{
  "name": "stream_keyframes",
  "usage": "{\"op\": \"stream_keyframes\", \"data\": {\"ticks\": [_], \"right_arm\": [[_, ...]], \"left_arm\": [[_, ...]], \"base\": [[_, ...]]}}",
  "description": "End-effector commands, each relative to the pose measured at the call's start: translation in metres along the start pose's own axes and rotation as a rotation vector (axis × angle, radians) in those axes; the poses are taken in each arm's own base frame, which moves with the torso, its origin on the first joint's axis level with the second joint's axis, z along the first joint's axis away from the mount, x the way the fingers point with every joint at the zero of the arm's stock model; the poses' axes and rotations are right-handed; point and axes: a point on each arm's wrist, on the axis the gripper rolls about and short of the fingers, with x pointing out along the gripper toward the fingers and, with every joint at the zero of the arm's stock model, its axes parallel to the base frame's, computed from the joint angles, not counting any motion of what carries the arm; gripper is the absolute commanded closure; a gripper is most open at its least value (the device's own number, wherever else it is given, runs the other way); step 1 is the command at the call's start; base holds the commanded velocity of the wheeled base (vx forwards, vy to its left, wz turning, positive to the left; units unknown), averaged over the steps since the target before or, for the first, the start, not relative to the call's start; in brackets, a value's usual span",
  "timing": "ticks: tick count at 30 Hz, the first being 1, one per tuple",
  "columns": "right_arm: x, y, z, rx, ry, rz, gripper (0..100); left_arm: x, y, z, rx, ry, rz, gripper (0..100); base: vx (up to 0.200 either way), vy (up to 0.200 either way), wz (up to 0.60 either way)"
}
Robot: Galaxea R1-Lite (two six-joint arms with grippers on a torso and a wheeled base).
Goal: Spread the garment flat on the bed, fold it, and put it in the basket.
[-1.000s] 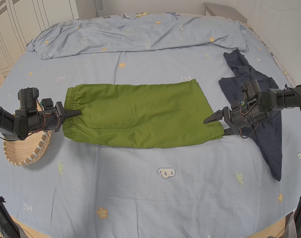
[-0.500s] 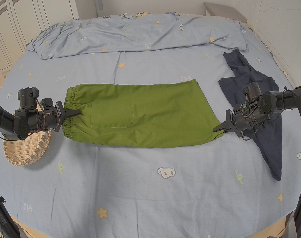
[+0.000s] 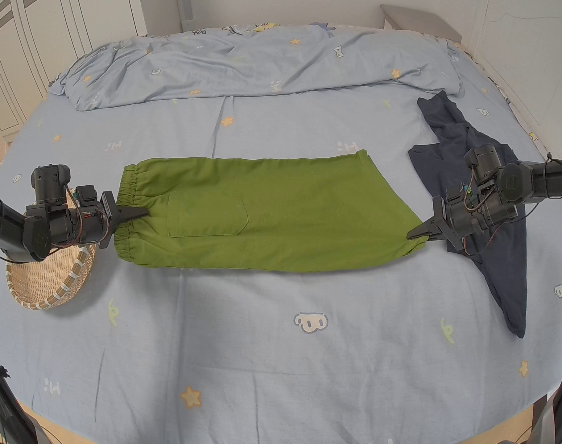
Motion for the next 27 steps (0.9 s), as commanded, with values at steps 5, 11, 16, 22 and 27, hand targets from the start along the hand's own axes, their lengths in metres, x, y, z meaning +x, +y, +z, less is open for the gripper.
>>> {"op": "stream_keyframes", "data": {"ticks": [5,11,16,22,27], "right_arm": [[-0.041,0.013,-0.074,-0.048,0.078,-0.018,100],[-0.061,0.010,-0.129,-0.038,0.100,-0.023,100],[-0.075,0.001,-0.192,-0.042,0.113,-0.021,100],[-0.078,-0.014,-0.241,-0.027,0.132,-0.027,100],[-0.080,-0.018,-0.262,-0.034,0.139,-0.022,100]], "left_arm": [[-0.032,-0.003,-0.040,0.015,0.140,0.082,100],[-0.055,0.008,-0.075,0.013,0.202,0.135,100],[-0.074,0.010,-0.115,0.025,0.275,0.165,100],[-0.096,0.011,-0.145,0.013,0.315,0.188,100],[-0.104,0.015,-0.158,0.001,0.330,0.201,100]], "base": [[0.000,0.000,0.00],[0.000,0.000,0.00],[0.000,0.000,0.00],[0.000,0.000,0.00],[0.000,0.000,0.00]]}}
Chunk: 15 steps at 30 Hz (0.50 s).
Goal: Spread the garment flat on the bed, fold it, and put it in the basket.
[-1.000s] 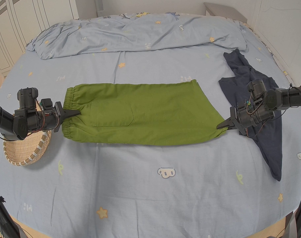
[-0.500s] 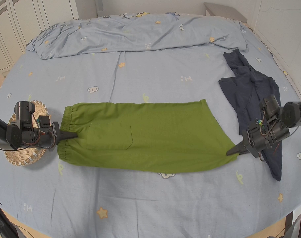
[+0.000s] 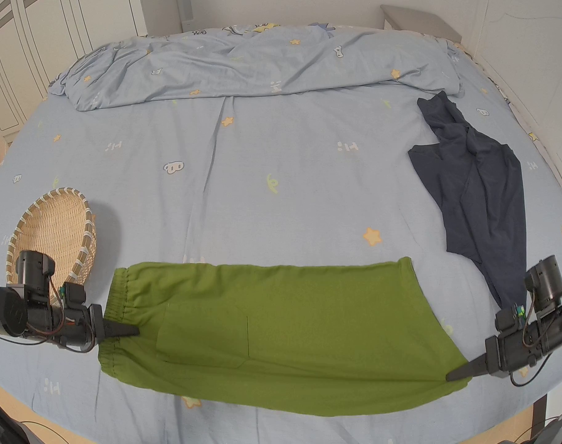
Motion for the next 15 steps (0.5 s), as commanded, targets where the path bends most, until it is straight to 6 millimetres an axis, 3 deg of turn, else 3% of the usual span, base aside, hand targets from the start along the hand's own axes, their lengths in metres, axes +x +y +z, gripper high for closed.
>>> {"op": "stream_keyframes", "data": {"ticks": [1,9,10,15], "right_arm": [[-0.0090,0.0000,-0.0411,-0.056,-0.047,0.017,100],[-0.0075,-0.0012,-0.0465,-0.066,-0.031,0.016,100],[-0.0065,-0.0015,-0.0473,-0.072,-0.025,0.015,0],[-0.0063,-0.0019,-0.0477,-0.076,-0.032,0.016,0]], "left_arm": [[-0.0137,0.0008,-0.0318,0.009,0.012,0.019,100],[-0.0131,0.0010,-0.0324,0.023,0.003,0.019,100],[-0.0131,0.0010,-0.0324,0.023,0.003,0.017,100],[-0.0140,0.0001,-0.0322,0.029,-0.001,0.018,100]], "base": [[0.000,0.000,0.00],[0.000,0.000,0.00],[0.000,0.000,0.00],[0.000,0.000,0.00]]}}
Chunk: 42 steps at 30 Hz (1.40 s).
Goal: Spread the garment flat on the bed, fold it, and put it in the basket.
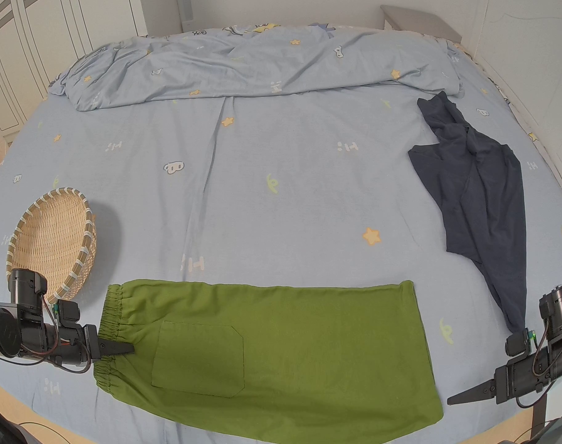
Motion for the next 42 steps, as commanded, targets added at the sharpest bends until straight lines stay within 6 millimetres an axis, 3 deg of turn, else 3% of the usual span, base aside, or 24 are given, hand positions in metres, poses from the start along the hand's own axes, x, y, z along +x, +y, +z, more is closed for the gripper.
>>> {"op": "stream_keyframes", "data": {"ticks": [1,6,12,16,22,26,30,35,38,42], "right_arm": [[0.000,0.000,-0.001,0.000,-0.003,0.002,0],[-0.003,0.001,0.005,-0.014,-0.038,-0.001,0],[-0.022,0.021,0.043,-0.150,-0.221,-0.042,0],[-0.031,0.037,0.063,-0.223,-0.308,-0.093,0],[-0.031,0.042,0.066,-0.247,-0.315,-0.088,0],[-0.028,0.039,0.063,-0.238,-0.296,-0.094,0],[-0.028,0.040,0.062,-0.241,-0.294,-0.092,0],[-0.028,0.040,0.060,-0.239,-0.291,-0.093,0],[-0.027,0.038,0.059,-0.232,-0.282,-0.096,0],[-0.027,0.038,0.059,-0.231,-0.279,-0.096,0]], "left_arm": [[-0.001,-0.001,0.000,0.003,-0.005,-0.003,100],[-0.004,-0.004,0.001,0.019,-0.021,-0.001,100],[-0.042,-0.024,0.019,0.160,-0.204,0.076,100],[-0.057,-0.035,0.032,0.194,-0.237,0.162,100],[-0.091,-0.021,0.038,0.216,-0.245,0.312,100],[-0.092,-0.024,0.039,0.220,-0.247,0.314,100],[-0.083,-0.054,0.037,0.278,-0.213,0.267,100],[-0.077,-0.095,0.040,0.354,-0.177,0.332,100],[-0.069,-0.139,0.040,0.398,-0.154,0.358,100],[-0.062,-0.171,0.034,0.446,-0.140,0.344,100]], "base": [[0.000,0.000,0.00],[0.000,0.000,0.00],[0.000,0.000,0.00],[0.000,0.000,0.00],[0.000,0.000,0.00],[0.000,0.000,0.00],[0.000,0.000,0.00],[0.000,0.000,0.00],[0.000,0.000,0.00],[0.000,0.000,0.00]]}}
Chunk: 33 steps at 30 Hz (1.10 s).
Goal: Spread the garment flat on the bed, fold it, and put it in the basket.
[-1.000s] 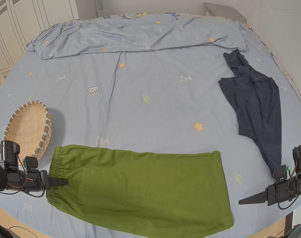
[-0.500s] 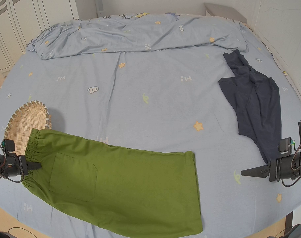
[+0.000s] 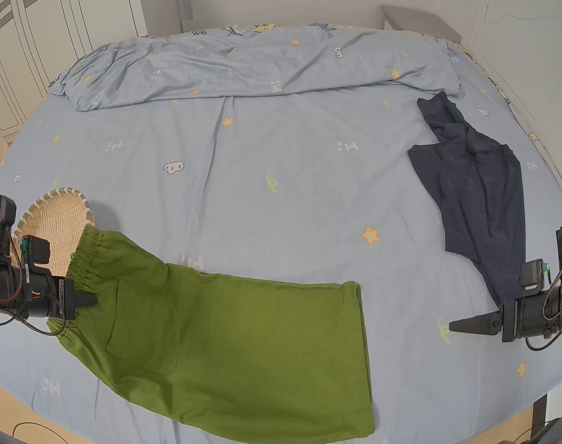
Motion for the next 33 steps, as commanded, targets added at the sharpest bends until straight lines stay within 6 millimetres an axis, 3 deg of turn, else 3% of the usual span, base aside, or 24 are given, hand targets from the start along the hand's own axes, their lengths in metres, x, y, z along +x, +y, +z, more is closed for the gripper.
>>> {"op": "stream_keyframes", "data": {"ticks": [1,9,11,14,18,25,27,33], "right_arm": [[0.001,-0.001,-0.002,0.005,0.010,-0.002,0],[0.001,0.000,-0.002,0.003,0.011,0.000,0],[0.001,0.000,-0.002,0.003,0.011,0.000,0],[0.001,0.000,-0.002,0.003,0.011,0.000,0],[0.001,-0.001,-0.001,0.004,0.012,-0.001,0],[0.002,-0.001,-0.002,0.006,0.017,-0.001,0],[0.002,-0.001,-0.002,0.005,0.016,0.000,0],[0.001,0.000,-0.002,0.003,0.013,0.000,0]], "left_arm": [[-0.027,-0.074,0.020,0.128,-0.048,-0.024,100],[-0.036,-0.115,0.020,0.148,-0.042,-0.138,100],[-0.040,-0.134,0.016,0.124,-0.006,-0.207,100],[-0.035,-0.146,0.008,0.119,0.048,-0.237,100],[-0.007,-0.165,-0.003,0.111,0.147,-0.233,100],[0.005,-0.185,-0.006,0.055,0.142,-0.279,100],[0.017,-0.202,-0.010,-0.023,0.152,-0.283,100],[0.034,-0.207,-0.020,-0.038,0.160,-0.197,100]], "base": [[0.000,0.000,0.00],[0.000,0.000,0.00],[0.000,0.000,0.00],[0.000,0.000,0.00],[0.000,0.000,0.00],[0.000,0.000,0.00],[0.000,0.000,0.00],[0.000,0.000,0.00]]}}
